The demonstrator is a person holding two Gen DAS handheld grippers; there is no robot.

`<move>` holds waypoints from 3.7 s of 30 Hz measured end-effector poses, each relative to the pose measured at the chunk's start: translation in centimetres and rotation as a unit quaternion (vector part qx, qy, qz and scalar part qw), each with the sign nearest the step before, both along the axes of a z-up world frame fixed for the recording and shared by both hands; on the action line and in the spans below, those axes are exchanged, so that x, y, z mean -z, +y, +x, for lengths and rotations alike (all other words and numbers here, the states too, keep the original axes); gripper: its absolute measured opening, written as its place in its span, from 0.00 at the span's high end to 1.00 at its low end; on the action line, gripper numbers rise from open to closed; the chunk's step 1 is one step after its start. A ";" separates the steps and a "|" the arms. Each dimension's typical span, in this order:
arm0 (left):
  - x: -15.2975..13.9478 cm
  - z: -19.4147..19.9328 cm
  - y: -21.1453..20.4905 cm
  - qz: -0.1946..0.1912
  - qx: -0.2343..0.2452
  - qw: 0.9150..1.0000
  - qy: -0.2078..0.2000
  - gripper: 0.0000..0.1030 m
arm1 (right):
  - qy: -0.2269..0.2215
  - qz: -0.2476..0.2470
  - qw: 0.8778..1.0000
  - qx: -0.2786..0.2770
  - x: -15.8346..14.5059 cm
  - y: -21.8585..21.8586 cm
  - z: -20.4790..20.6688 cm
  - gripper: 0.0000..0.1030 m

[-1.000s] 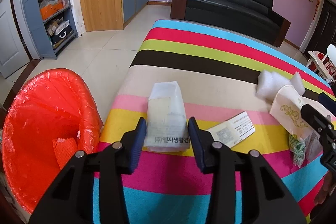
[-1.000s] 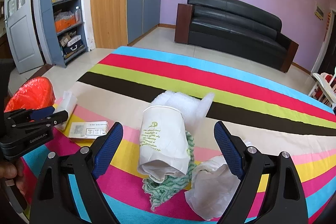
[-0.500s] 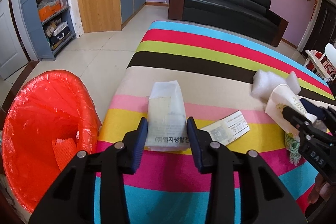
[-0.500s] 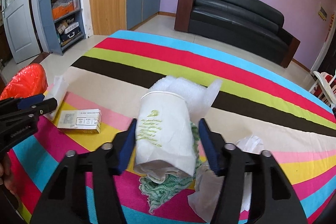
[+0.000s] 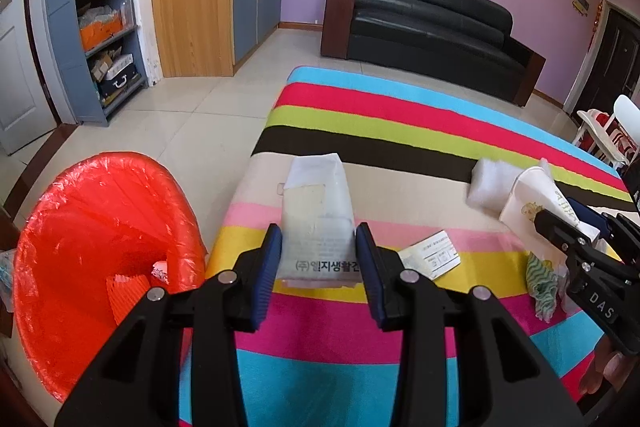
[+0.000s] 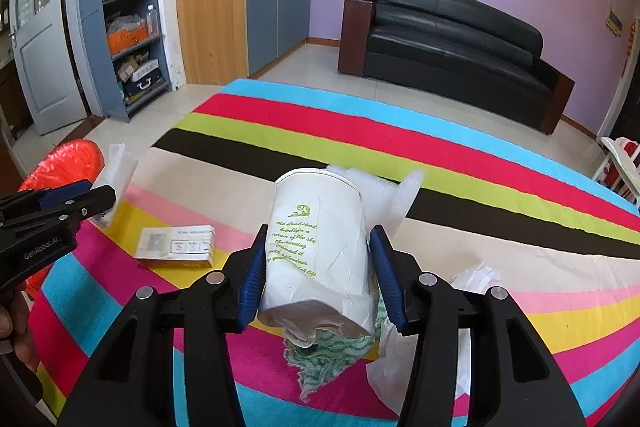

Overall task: Collect trash
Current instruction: 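Grasp the white tissue packet with the left tool while the right tool grasps the green-printed paper cup, then carry tissue packet and paper cup over the red bin and open both tools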

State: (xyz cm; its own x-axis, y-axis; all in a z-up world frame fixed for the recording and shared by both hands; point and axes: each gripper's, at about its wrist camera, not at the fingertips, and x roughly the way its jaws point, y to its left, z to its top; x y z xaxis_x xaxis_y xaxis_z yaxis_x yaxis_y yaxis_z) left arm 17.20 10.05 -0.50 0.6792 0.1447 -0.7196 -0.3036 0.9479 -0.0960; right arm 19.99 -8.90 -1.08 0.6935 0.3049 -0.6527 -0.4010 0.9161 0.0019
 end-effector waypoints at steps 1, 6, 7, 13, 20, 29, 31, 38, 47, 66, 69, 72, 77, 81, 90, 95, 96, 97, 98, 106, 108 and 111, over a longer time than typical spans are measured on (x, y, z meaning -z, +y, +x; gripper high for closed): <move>-0.1 -0.2 0.0 0.000 -0.001 1.000 -0.002 0.64 | -0.002 0.002 1.000 0.000 -0.2 -0.1 -0.1 0.54; -0.9 -1.0 0.4 0.005 0.000 1.000 -0.012 0.64 | -0.017 0.012 1.000 0.000 -1.1 0.0 -0.9 0.54; -1.1 -1.2 0.6 0.004 -0.002 1.000 -0.015 0.64 | -0.020 0.015 1.000 0.000 -1.3 0.0 -0.8 0.54; -1.8 -1.9 1.7 0.004 -0.013 1.000 -0.023 0.64 | -0.034 0.030 0.999 0.001 -2.1 0.4 -1.3 0.54; -3.0 -3.5 3.3 0.005 -0.028 0.999 -0.036 0.64 | -0.041 0.041 0.998 -0.006 -2.8 1.4 -1.6 0.54; -4.2 -5.8 5.8 0.012 -0.048 0.998 -0.048 0.64 | -0.044 0.058 0.997 -0.022 -3.9 4.3 -2.1 0.54; -4.5 -6.3 6.3 0.013 -0.053 0.997 -0.051 0.64 | -0.045 0.061 0.997 -0.026 -4.2 5.0 -2.2 0.54; -5.5 -8.2 8.1 0.012 -0.075 0.995 -0.062 0.64 | -0.046 0.074 0.995 -0.040 -5.1 7.1 -3.0 0.54; -6.6 -10.7 10.4 0.010 -0.103 0.992 -0.076 0.64 | -0.055 0.081 0.993 -0.069 -6.4 10.1 -4.2 0.54; -7.7 -14.3 15.2 -0.005 -0.165 0.982 -0.091 0.64 | -0.063 0.087 0.987 -0.122 -8.8 15.6 -6.5 0.54; -7.8 -14.8 15.7 -0.002 -0.176 0.980 -0.094 0.64 | -0.064 0.088 0.985 -0.136 -9.2 16.8 -6.9 0.54; -7.9 -15.3 16.5 -0.004 -0.190 0.977 -0.096 0.64 | -0.062 0.087 0.982 -0.158 -8.8 18.4 -7.7 0.54; -7.8 -15.8 17.3 -0.004 -0.203 0.975 -0.095 0.63 | -0.049 0.086 0.978 -0.183 -7.8 20.4 -8.7 0.53; -7.8 -16.1 17.7 -0.003 -0.211 0.973 -0.095 0.63 | -0.045 0.088 0.976 -0.196 -7.5 21.7 -9.2 0.53; -8.0 -17.1 18.2 -0.002 -0.229 0.969 -0.098 0.62 | -0.036 0.077 0.971 -0.222 -6.2 23.4 -10.0 0.50; -7.8 -17.2 18.5 -0.007 -0.237 0.967 -0.096 0.50 | -0.034 0.076 0.969 -0.233 -6.0 23.7 -9.9 0.34; -7.7 -17.2 18.6 -0.006 -0.238 0.966 -0.096 0.49 | -0.035 0.074 0.969 -0.234 -6.0 23.8 -10.0 0.33; -7.7 -17.2 18.5 -0.005 -0.238 0.966 -0.097 0.48 | -0.034 0.074 0.969 -0.235 -5.9 23.9 -10.0 0.31; -7.7 -17.2 18.6 -0.006 -0.238 0.966 -0.097 0.48 | -0.034 0.073 0.968 -0.236 -5.9 23.9 -10.1 0.30; -7.3 -16.8 18.5 -0.009 -0.232 0.968 -0.097 0.48 | -0.039 0.075 0.971 -0.225 -6.1 22.8 -9.9 0.26; -7.2 -16.6 18.3 -0.008 -0.229 0.969 -0.098 0.48 | -0.040 0.076 0.972 -0.221 -6.1 22.3 -9.7 0.25; -7.1 -16.4 18.1 -0.007 -0.226 0.969 -0.099 0.48 | -0.048 0.075 0.974 -0.210 -6.3 21.4 -9.5 0.24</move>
